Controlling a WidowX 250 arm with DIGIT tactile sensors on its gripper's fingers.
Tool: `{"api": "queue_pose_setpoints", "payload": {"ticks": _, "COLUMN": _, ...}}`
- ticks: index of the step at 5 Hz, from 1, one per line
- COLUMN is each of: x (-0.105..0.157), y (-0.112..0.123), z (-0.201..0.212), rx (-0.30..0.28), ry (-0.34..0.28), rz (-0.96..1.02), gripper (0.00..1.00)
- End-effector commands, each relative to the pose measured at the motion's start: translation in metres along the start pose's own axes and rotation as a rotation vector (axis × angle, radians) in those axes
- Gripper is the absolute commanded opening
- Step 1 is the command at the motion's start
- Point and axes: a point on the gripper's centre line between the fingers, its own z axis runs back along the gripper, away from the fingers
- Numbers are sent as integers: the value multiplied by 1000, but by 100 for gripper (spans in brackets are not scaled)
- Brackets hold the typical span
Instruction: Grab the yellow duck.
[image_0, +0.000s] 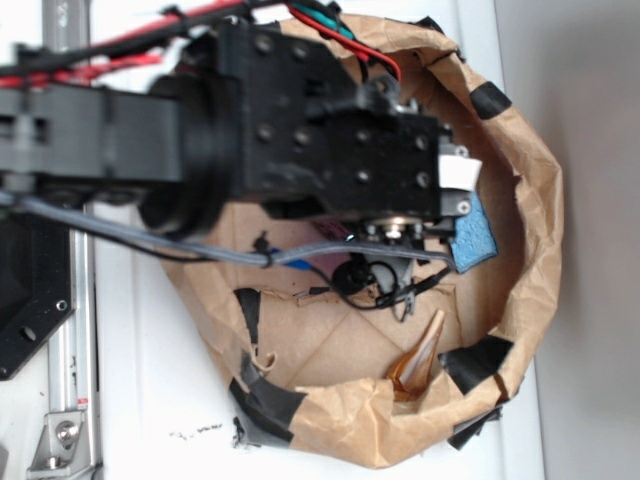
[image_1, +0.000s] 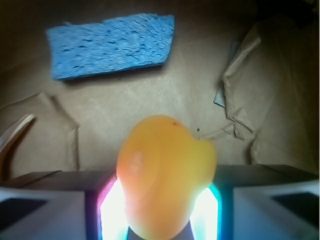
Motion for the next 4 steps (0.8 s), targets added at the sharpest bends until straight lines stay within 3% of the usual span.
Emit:
{"api": "queue_pose_setpoints", "payload": {"ticks": 1, "x": -10, "y": 8, "z": 55, "rx": -53, "ry": -14, "rz": -171, "gripper": 0}}
{"api": "queue_pose_setpoints", "payload": {"ticks": 4, "x": -2, "y": 14, "z": 43, "rx": -16, "ry": 23, "rz": -136, "gripper": 0}}
